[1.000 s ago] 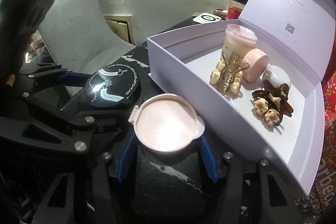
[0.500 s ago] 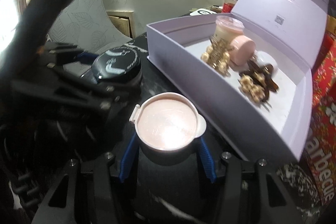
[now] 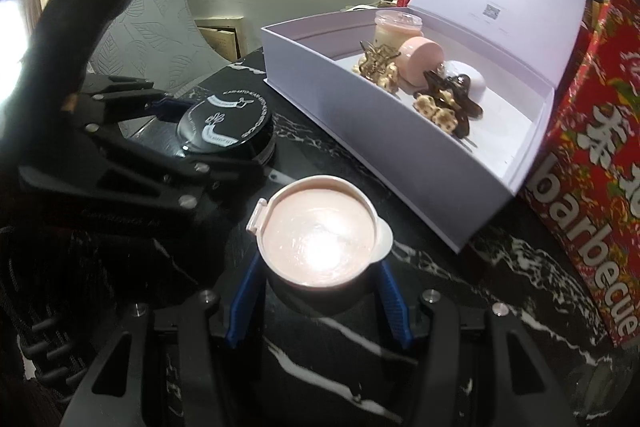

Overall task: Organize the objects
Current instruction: 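Lift and carry the black jar and pink compact with both grippers toward the box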

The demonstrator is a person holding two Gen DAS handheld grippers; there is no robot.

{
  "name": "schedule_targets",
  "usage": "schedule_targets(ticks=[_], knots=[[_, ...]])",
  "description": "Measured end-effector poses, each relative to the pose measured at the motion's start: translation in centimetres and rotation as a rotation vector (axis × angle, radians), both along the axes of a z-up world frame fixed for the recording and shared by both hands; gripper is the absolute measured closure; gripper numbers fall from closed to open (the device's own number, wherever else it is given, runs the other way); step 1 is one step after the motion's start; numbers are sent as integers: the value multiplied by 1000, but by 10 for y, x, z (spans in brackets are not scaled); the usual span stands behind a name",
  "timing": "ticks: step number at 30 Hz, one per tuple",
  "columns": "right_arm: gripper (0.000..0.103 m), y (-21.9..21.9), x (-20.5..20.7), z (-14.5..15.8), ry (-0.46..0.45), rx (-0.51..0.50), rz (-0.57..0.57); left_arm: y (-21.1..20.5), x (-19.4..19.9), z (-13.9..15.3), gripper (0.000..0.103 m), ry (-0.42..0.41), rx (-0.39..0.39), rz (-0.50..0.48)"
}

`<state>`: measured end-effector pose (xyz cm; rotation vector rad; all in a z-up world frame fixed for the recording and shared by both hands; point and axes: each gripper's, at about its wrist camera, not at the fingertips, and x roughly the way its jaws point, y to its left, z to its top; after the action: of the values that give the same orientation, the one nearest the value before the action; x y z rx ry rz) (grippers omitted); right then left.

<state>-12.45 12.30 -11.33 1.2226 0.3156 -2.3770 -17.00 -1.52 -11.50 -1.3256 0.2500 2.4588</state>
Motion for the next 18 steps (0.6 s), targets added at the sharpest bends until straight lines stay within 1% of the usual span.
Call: schedule_targets(ticks=[7,10,12,13,15,18], knots=[[47,7,11,0,2,-3,4,5,31,1,36,-8,-3,-7],[46,9,15,0,9,-5,6,6,39,1,36,5,3,-5],[39,7,15,0,7,-5,13,6,40,1,36,14,12,5],[37,6,15,-1,9,-2,16,6,40,1,35,17,12,8],[37,3,14,-1,20,-2,24,7,39,2,35,22,11,6],[36,-1,10,-1,27,-1,25,10,37,2,31,32,3,5]])
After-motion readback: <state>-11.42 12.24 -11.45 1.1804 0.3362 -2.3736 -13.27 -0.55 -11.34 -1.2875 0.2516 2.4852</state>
